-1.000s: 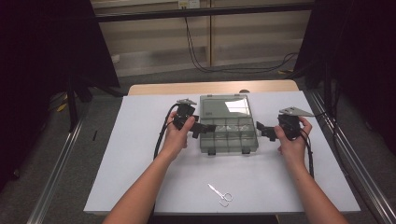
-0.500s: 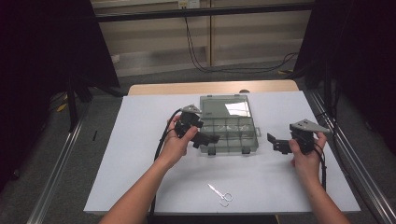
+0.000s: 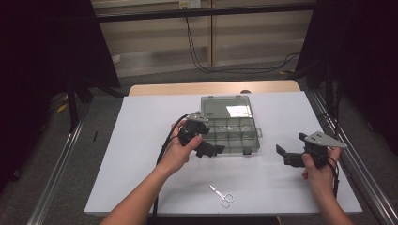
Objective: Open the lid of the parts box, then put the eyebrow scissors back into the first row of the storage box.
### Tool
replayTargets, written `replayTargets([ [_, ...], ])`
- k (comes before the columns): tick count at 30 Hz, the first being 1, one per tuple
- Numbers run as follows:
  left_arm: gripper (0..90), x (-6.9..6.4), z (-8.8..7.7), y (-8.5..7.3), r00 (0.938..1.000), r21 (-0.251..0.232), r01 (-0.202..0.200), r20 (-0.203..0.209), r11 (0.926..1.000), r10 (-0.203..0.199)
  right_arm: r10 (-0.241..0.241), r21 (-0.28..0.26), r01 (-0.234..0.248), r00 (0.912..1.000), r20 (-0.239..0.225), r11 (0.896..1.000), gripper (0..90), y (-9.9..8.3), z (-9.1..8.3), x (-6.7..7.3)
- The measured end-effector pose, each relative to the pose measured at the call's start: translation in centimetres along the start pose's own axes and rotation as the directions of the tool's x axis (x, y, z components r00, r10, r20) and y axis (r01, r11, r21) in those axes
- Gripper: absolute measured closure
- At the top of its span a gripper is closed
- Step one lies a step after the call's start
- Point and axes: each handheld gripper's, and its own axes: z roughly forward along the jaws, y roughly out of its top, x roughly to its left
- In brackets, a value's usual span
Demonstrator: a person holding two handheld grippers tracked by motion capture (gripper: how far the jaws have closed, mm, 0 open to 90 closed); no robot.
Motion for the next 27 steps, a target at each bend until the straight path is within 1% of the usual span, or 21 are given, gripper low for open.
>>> replayTargets([
  [1, 2.6, -0.1, -0.1, -0.1, 1.0, 0.008, -0.005, 0.003, 1.0, 0.005, 0.001, -0.001, -0.001, 1.0, -0.004, 1.0, 1.0, -0.1, -0.2, 0.0],
  [2, 2.8, -0.3, -0.2, -0.1, 0.9999, 0.012, -0.014, -0.01, 0.9998, 0.014, 0.0, -0.005, 0.0, 1.0, -0.006, 1.0, 1.0, -0.2, -0.5, -0.1],
  [3, 3.0, -0.3, -0.1, -0.3, 0.9999, 0.0, -0.015, -0.006, 0.9999, 0.015, 0.004, -0.006, -0.005, 0.9999, -0.014, 1.0, 1.0, -0.3, -0.8, -0.1],
  [5, 3.1, -0.5, -0.3, -0.4, 0.9998, 0.007, -0.02, -0.003, 0.9998, 0.02, 0.001, -0.007, -0.001, 0.9998, -0.021, 1.0, 1.0, -0.5, -1.2, -0.1],
  [6, 3.3, -0.5, -0.3, -0.6, 0.9998, 0.005, -0.02, -0.005, 0.9998, 0.02, -0.001, -0.008, 0.001, 0.9997, -0.022, 1.0, 1.1, -0.6, -1.5, -0.2],
  [7, 3.3, -0.6, -0.3, -0.7, 0.9999, 0.0, -0.017, 0.003, 0.9999, 0.017, 0.0, -0.011, 0.0, 0.9997, -0.024, 1.0, 1.1, -0.8, -1.7, -0.2],
  [8, 3.3, -0.7, -0.4, -0.7, 0.9998, 0.01, -0.021, 0.001, 0.9997, 0.021, 0.003, -0.015, -0.004, 0.9996, -0.027, 1.0, 1.1, -1.0, -1.9, -0.3],
  [10, 3.5, -0.8, -0.5, -0.9, 0.9996, 0.007, -0.028, 0.006, 0.9996, 0.028, 0.01, -0.018, -0.01, 0.9994, -0.032, 1.0, 1.3, -1.3, -2.2, -0.3],
  [11, 3.6, -0.9, -0.5, -1.0, 0.9995, 0.016, -0.032, -0.002, 0.9994, 0.032, 0.004, -0.019, -0.005, 0.9994, -0.033, 1.0, 1.3, -1.4, -2.3, -0.4],
  [13, 3.8, -1.0, -0.6, -1.1, 0.9992, 0.013, -0.038, 0.013, 0.9992, 0.038, 0.003, -0.02, -0.004, 0.9995, -0.031, 1.0, 1.4, -1.6, -2.4, -0.4],
  [14, 3.9, -1.1, -0.7, -1.2, 0.9987, 0.018, -0.049, 0.017, 0.9987, 0.049, 0.006, -0.024, -0.007, 0.9994, -0.035, 1.0, 1.5, -1.6, -2.4, -0.5],
  [15, 3.8, -1.2, -0.7, -1.2, 0.9984, 0.024, -0.055, 0.014, 0.9982, 0.054, 0.002, -0.03, -0.003, 0.9993, -0.037, 1.0, 1.5, -1.6, -2.4, -0.5],
  [16, 3.9, -1.3, -0.7, -1.3, 0.9983, 0.017, -0.055, 0.02, 0.9984, 0.054, -0.003, -0.034, 0.002, 0.9993, -0.037, 0.999, 1.6, -1.7, -2.4, -0.5],
  [18, 4.0, -1.6, -0.8, -1.4, 0.9976, 0.023, -0.066, 0.023, 0.9976, 0.065, -0.01, -0.051, 0.008, 0.9988, -0.048, 0.999, 1.8, -1.7, -2.5, -0.5],
  [19, 4.1, -1.7, -0.8, -1.5, 0.9973, 0.022, -0.067, 0.03, 0.9975, 0.067, -0.015, -0.058, 0.013, 0.9988, -0.046, 0.998, 1.8, -1.7, -2.6, -0.4],
  [21, 4.4, -1.8, -0.9, -1.5, 0.9964, 0.051, -0.081, 0.03, 0.9954, 0.08, -0.027, -0.074, 0.023, 0.9985, -0.048, 0.997, 1.8, -1.7, -2.7, -0.4],
  [22, 4.7, -2.0, -0.7, -1.6, 0.9963, 0.035, -0.081, 0.031, 0.9961, 0.08, -0.033, -0.079, 0.029, 0.9982, -0.051, 0.996, 1.7, -1.8, -2.8, -0.5],
  [24, 4.8, -2.1, -0.7, -1.8, 0.995, 0.048, -0.095, 0.034, 0.9943, 0.094, -0.047, -0.089, 0.043, 0.9981, -0.042, 0.995, 1.9, -1.9, -2.9, -0.4],
  [25, 5.0, -2.2, -0.7, -1.9, 0.9951, 0.048, -0.094, 0.034, 0.9944, 0.093, -0.047, -0.097, 0.042, 0.9978, -0.048, 0.994, 1.8, -1.9, -2.9, -0.3],
  [26, 5.1, -2.3, -0.8, -1.9, 0.9949, 0.063, -0.098, 0.03, 0.9932, 0.096, -0.049, -0.103, 0.043, 0.9973, -0.055, 0.994, 1.7, -2.0, -3.0, -0.3],
  [27, 5.4, -2.4, -0.7, -2.1, 0.9949, 0.048, -0.094, 0.042, 0.9944, 0.092, -0.049, -0.11, 0.041, 0.9969, -0.063, 0.993, 1.6, -2.0, -3.1, -0.3],
])
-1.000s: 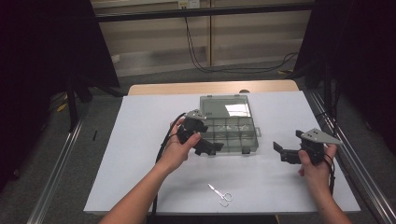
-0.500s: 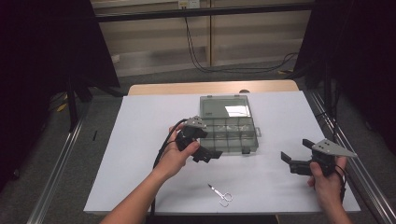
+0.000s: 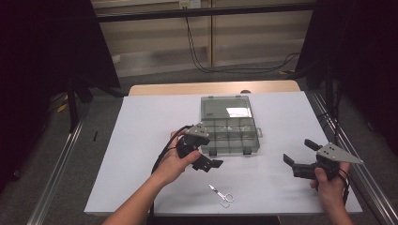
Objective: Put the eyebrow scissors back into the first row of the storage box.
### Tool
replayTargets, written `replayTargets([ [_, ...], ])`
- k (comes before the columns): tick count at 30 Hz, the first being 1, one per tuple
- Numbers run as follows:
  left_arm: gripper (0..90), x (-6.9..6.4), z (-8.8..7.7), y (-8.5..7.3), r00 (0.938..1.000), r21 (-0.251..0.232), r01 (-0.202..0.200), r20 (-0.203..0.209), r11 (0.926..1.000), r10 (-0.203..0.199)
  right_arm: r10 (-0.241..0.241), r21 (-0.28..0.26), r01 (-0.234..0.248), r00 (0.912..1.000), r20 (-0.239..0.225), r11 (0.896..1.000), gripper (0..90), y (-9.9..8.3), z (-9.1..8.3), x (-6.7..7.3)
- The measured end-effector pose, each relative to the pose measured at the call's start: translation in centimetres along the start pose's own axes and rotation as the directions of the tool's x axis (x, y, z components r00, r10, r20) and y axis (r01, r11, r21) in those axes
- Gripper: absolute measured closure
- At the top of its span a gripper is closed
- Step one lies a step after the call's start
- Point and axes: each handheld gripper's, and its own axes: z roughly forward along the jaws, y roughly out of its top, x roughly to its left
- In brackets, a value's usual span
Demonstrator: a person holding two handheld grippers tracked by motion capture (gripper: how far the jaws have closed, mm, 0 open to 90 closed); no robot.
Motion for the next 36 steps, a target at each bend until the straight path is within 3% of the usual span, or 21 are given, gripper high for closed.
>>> replayTargets([
  [2, 5.7, -0.1, -0.2, -0.1, 1.0, 0.027, -0.009, 0.001, 0.9996, 0.009, -0.008, -0.014, 0.008, 0.9998, -0.018, 1.0, 0.8, 0.0, -0.1, 0.1],
  [3, 5.7, -0.2, -0.1, -0.2, 0.9999, 0.007, -0.008, 0.008, 0.9999, 0.008, -0.016, -0.025, 0.015, 0.9997, -0.021, 1.0, 0.8, 0.0, -0.1, 0.1],
  [6, 6.0, -0.3, -0.2, -0.5, 0.9989, 0.019, -0.033, 0.035, 0.9993, 0.032, -0.009, -0.035, 0.008, 0.9994, -0.034, 0.999, 0.4, -0.2, -0.2, 0.0],
  [8, 3.8, -0.5, -0.1, -0.7, 0.9927, 0.035, -0.069, 0.101, 0.997, 0.065, -0.005, -0.039, 0.003, 0.999, -0.044, 0.999, 0.1, -0.3, -0.2, -0.2],
  [10, 3.8, -1.1, 0.1, -0.8, 0.9896, 0.049, -0.107, 0.102, 0.993, 0.102, 0.006, -0.044, -0.008, 0.9991, -0.043, 0.999, 0.2, -0.4, -0.2, -0.3],
  [12, 4.2, -1.6, 0.3, -0.9, 0.9874, 0.063, -0.112, 0.12, 0.9917, 0.103, 0.006, -0.043, -0.008, 0.999, -0.043, 0.999, 0.2, -0.4, -0.2, -0.3],
  [15, 5.4, -2.2, 0.5, -1.1, 0.984, 0.107, -0.149, 0.115, 0.9831, 0.136, -0.001, -0.037, -0.001, 0.999, -0.044, 0.999, 0.5, -0.6, 0.0, -0.2],
  [20, 7.9, -2.8, 0.9, -1.8, 0.9786, 0.137, -0.177, 0.131, 0.9747, 0.159, -0.014, -0.03, 0.013, 0.9987, -0.049, 0.999, 0.6, -0.7, 0.2, 0.0],
  [25, 12.4, -3.5, 1.5, -2.2, 0.9687, 0.171, -0.213, 0.165, 0.962, 0.185, -0.002, -0.025, 0.001, 0.9989, -0.047, 1.0, 0.9, -0.8, 0.3, -0.1],
  [27, 14.3, -3.7, 1.7, -2.4, 0.9607, 0.18, -0.235, 0.192, 0.9552, 0.2, -0.005, -0.024, 0.004, 0.9987, -0.05, 1.0, 1.0, -0.8, 0.3, -0.1],
  [29, 16.0, -4.0, 2.1, -2.7, 0.9582, 0.184, -0.238, 0.205, 0.9537, 0.2, -0.002, -0.026, 0.001, 0.9988, -0.05, 1.0, 1.0, -0.8, 0.3, -0.1],
  [32, 18.7, -4.4, 2.4, -2.9, 0.9536, 0.212, -0.261, 0.208, 0.9419, 0.218, 0.006, -0.029, -0.007, 0.999, -0.045, 1.0, 1.1, -0.8, 0.3, -0.2],
  [33, 20.0, -4.5, 2.6, -3.0, 0.9534, 0.206, -0.262, 0.206, 0.9429, 0.22, 0.009, -0.027, -0.01, 0.9988, -0.049, 1.0, 1.1, -0.8, 0.3, -0.2],
  [36, 26.7, -4.7, 2.9, -3.2, 0.9458, 0.217, -0.281, 0.229, 0.935, 0.231, -0.001, -0.025, 0.0, 0.9988, -0.05, 1.0, 1.3, -0.8, 0.3, -0.2],
])
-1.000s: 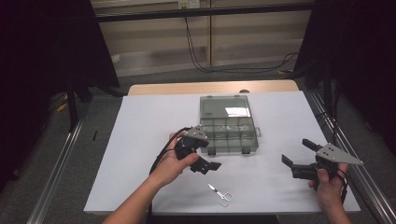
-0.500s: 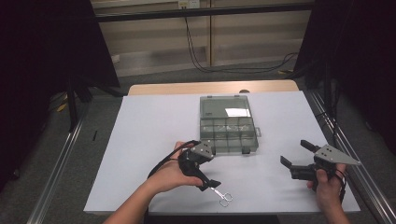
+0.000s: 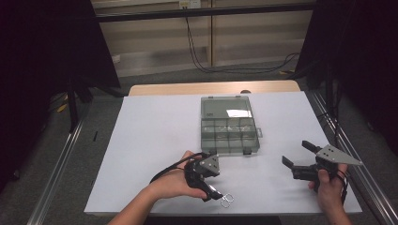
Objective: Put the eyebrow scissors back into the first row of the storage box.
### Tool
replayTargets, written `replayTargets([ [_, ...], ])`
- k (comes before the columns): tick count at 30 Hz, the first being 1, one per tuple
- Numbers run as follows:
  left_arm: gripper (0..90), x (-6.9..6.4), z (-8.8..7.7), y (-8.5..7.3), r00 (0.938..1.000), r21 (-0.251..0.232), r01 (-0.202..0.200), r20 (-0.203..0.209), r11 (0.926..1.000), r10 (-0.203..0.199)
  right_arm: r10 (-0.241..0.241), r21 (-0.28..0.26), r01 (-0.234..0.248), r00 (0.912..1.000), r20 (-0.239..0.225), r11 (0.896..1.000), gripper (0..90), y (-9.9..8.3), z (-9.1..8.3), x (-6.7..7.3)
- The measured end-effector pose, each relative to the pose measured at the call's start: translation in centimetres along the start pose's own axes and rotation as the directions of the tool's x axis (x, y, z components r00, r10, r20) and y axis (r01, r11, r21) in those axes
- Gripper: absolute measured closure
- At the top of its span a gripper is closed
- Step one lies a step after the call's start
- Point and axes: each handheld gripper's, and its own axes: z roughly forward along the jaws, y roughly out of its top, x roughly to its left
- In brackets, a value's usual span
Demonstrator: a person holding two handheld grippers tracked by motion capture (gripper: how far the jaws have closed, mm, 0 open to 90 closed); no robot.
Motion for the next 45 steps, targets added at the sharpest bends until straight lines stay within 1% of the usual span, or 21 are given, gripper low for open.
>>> replayTargets([
  [2, 30.1, -0.1, 0.3, 0.0, 1.0, 0.017, -0.007, 0.002, 0.9998, 0.007, 0.006, 0.002, -0.006, 1.0, 0.001, 1.0, 1.3, 0.0, 0.0, 0.1],
  [5, 36.3, -0.4, 0.9, -0.1, 0.9991, 0.06, -0.032, -0.027, 0.9977, 0.034, 0.007, 0.004, -0.007, 1.0, 0.003, 1.0, 1.3, 0.0, 0.0, 0.1],
  [6, 39.1, -0.4, 1.2, -0.2, 0.9994, 0.059, -0.03, -0.014, 0.9978, 0.031, 0.008, 0.004, -0.008, 1.0, 0.003, 1.0, 1.3, 0.0, 0.0, 0.1],
  [8, 43.2, -0.6, 1.6, -0.2, 0.9987, 0.072, -0.047, -0.014, 0.9963, 0.049, 0.008, 0.004, -0.008, 1.0, 0.004, 1.0, 1.3, 0.0, 0.0, 0.1],
  [11, 49.1, -0.9, 2.1, -0.1, 0.9966, 0.111, -0.061, -0.048, 0.992, 0.067, 0.008, 0.005, -0.008, 1.0, 0.004, 1.0, 1.3, 0.0, 0.0, 0.1],
  [12, 49.9, -1.0, 2.1, 0.0, 0.9949, 0.115, -0.079, -0.053, 0.9902, 0.086, 0.007, 0.006, -0.007, 1.0, 0.005, 1.0, 1.3, 0.0, 0.0, 0.1],
  [14, 51.3, -1.2, 2.1, 0.1, 0.993, 0.127, -0.093, -0.06, 0.9875, 0.101, 0.009, 0.005, -0.009, 0.9999, 0.006, 1.0, 1.3, 0.0, 0.0, 0.1],
  [19, 57.5, -1.0, 2.0, 0.3, 0.9934, 0.134, -0.099, -0.044, 0.9859, 0.106, 0.006, 0.009, -0.006, 1.0, 0.006, 1.0, 1.3, 0.0, 0.1, 0.1],
  [21, 63.2, -0.9, 2.0, 0.3, 0.9938, 0.14, -0.097, -0.04, 0.9855, 0.103, 0.006, 0.008, -0.006, 0.9999, 0.008, 1.0, 1.4, 0.0, 0.1, 0.1],
  [22, 66.6, -1.0, 2.1, 0.3, 0.9948, 0.129, -0.085, -0.044, 0.988, 0.091, 0.005, 0.008, -0.005, 0.9999, 0.009, 1.0, 1.4, 0.0, 0.1, 0.1],
  [24, 73.4, -0.9, 2.0, 0.3, 0.9931, 0.139, -0.106, -0.036, 0.9845, 0.112, 0.008, 0.009, -0.008, 0.9999, 0.011, 1.0, 1.4, 0.0, 0.1, 0.1],
  [26, 78.2, -1.0, 2.0, 0.3, 0.9923, 0.13, -0.112, -0.037, 0.9851, 0.118, 0.01, 0.009, -0.011, 0.9999, 0.011, 1.0, 1.5, 0.0, 0.0, 0.1],
  [28, 79.8, -0.8, 2.0, 0.4, 0.9936, 0.139, -0.107, -0.022, 0.9845, 0.111, 0.011, 0.009, -0.011, 0.9999, 0.012, 1.0, 1.5, -0.1, 0.0, 0.1],
  [31, 85.1, -0.7, 2.0, 0.6, 0.9936, 0.152, -0.099, -0.038, 0.9833, 0.106, 0.011, 0.009, -0.011, 0.9999, 0.012, 1.0, 1.5, -0.1, 0.0, 0.0],
  [32, 85.2, -0.7, 2.1, 0.6, 0.9952, 0.148, -0.084, -0.038, 0.9855, 0.09, 0.009, 0.007, -0.009, 0.9999, 0.013, 1.0, 1.5, -0.1, 0.0, 0.0],
  [34, 85.2, -0.5, 2.0, 0.6, 0.9962, 0.143, -0.075, -0.033, 0.9869, 0.08, 0.01, 0.008, -0.01, 0.9999, 0.011, 1.0, 1.5, -0.1, 0.0, 0.0],
  [35, 85.2, -0.5, 2.0, 0.4, 0.9978, 0.128, -0.05, -0.037, 0.9905, 0.055, 0.012, 0.005, -0.012, 0.9999, 0.013, 1.0, 1.5, -0.1, 0.0, 0.0],
  [37, 85.3, -0.2, 1.9, 0.4, 0.998, 0.127, -0.045, -0.037, 0.9909, 0.051, 0.012, 0.006, -0.012, 0.9998, 0.013, 1.0, 1.5, -0.1, 0.0, 0.0],
  [39, 85.3, -0.3, 2.0, 0.4, 0.9963, 0.119, -0.05, -0.064, 0.9917, 0.057, 0.012, 0.005, -0.012, 0.9998, 0.013, 1.0, 1.5, -0.1, 0.0, 0.0],
  [42, 85.3, -0.2, 2.0, 0.4, 0.997, 0.122, -0.049, -0.054, 0.9914, 0.055, 0.012, 0.006, -0.013, 0.9999, 0.012, 1.0, 1.5, -0.1, 0.0, 0.0],
  [45, 85.3, -0.2, 2.0, 0.4, 0.9973, 0.117, -0.037, -0.059, 0.9925, 0.044, 0.013, 0.006, -0.013, 0.9998, 0.012, 1.0, 1.5, -0.1, 0.0, 0.0],
])
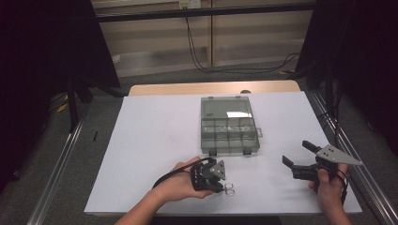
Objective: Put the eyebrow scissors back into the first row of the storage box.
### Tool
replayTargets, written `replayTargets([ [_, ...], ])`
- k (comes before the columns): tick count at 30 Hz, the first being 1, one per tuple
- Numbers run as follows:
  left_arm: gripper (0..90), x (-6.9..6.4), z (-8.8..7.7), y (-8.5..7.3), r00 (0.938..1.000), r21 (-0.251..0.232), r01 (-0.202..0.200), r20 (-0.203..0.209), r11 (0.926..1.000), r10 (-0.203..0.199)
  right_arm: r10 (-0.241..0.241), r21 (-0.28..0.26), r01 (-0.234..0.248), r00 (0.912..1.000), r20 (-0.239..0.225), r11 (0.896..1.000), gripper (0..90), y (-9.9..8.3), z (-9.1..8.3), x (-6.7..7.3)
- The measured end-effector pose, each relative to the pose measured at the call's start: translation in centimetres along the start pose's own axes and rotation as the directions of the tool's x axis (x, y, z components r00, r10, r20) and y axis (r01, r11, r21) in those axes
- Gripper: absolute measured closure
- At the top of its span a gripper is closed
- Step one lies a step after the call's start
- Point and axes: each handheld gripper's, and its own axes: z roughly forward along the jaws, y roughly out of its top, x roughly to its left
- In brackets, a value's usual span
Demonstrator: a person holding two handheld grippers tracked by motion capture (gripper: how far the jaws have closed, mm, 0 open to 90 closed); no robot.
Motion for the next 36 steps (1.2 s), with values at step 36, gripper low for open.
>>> replayTargets([
  [36, 89.8, 1.3, -0.6, -0.1, 0.9935, -0.01, 0.105, -0.043, 0.9944, -0.105, 0.004, -0.004, -0.004, 0.9999, 0.009, 1.0, 1.5, 0.0, 0.0, 0.0],
])
